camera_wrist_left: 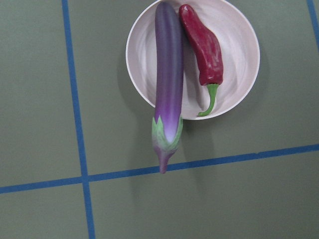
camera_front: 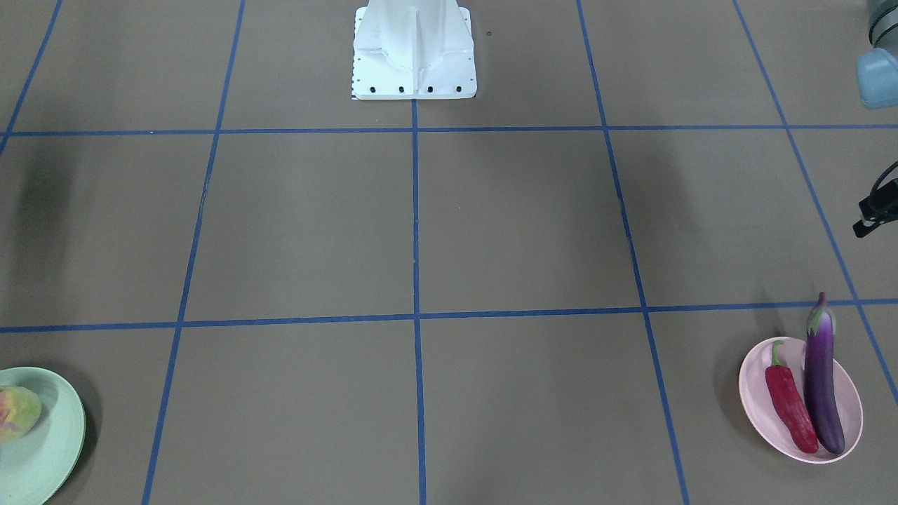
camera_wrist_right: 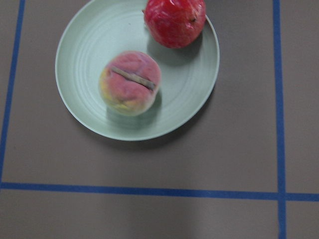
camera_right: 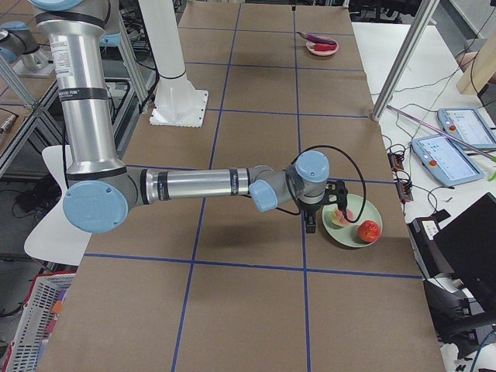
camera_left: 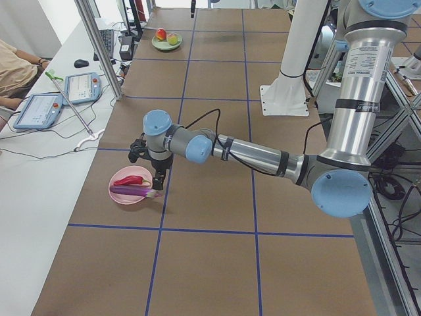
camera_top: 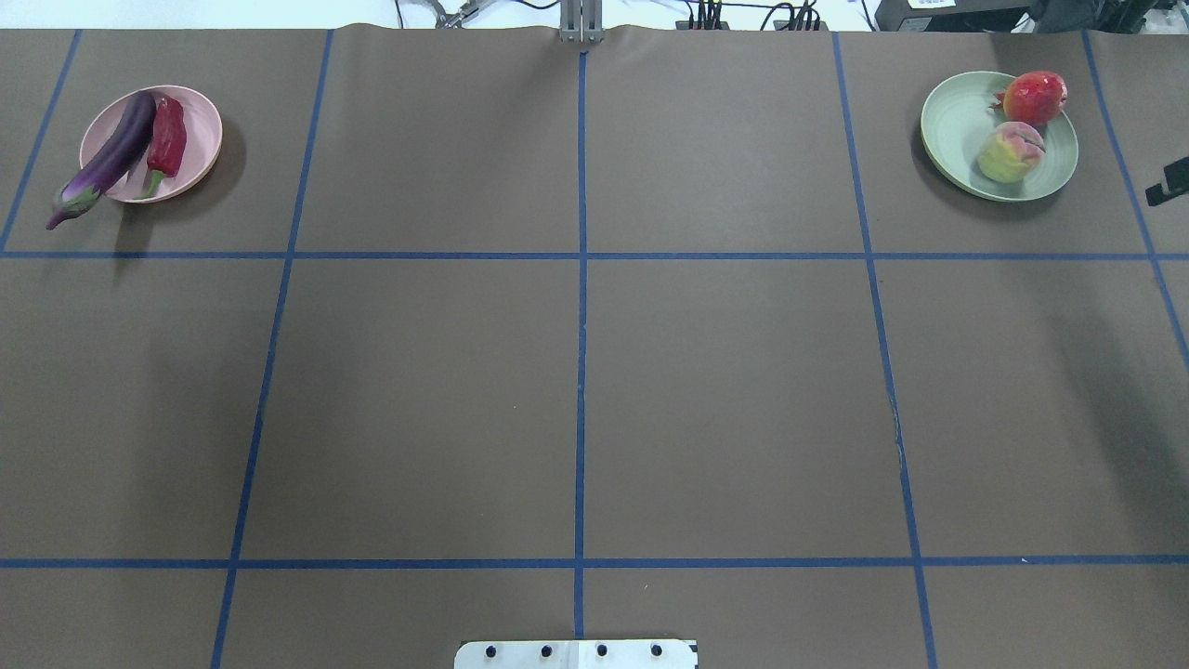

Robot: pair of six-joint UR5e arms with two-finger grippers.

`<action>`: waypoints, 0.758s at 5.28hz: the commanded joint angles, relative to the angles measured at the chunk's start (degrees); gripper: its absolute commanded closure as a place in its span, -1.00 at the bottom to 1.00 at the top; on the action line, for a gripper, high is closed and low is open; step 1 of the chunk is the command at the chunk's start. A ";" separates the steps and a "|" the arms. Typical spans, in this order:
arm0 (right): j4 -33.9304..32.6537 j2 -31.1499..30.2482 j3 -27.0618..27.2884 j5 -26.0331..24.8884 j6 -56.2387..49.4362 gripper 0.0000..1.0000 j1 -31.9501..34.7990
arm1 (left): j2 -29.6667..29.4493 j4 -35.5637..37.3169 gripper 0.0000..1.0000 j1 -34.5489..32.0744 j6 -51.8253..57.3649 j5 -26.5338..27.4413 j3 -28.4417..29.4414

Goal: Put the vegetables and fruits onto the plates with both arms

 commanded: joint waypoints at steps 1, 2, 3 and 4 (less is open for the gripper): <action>-1.66 -4.71 0.33 1.73 -7.70 -1.00 2.73 | 1.85 8.23 -1.00 -4.41 8.94 -0.53 0.00; -7.42 -4.21 0.68 2.34 -10.95 -1.00 3.09 | 3.95 8.36 -1.00 -5.31 10.19 -0.97 -0.09; -15.57 -1.24 0.60 1.30 -18.29 -1.00 3.70 | 4.76 8.45 -1.00 -5.49 10.20 -4.45 0.17; -24.61 -0.17 1.81 0.34 -26.90 -1.00 7.10 | 5.11 8.27 -1.00 -5.58 10.20 -4.57 0.08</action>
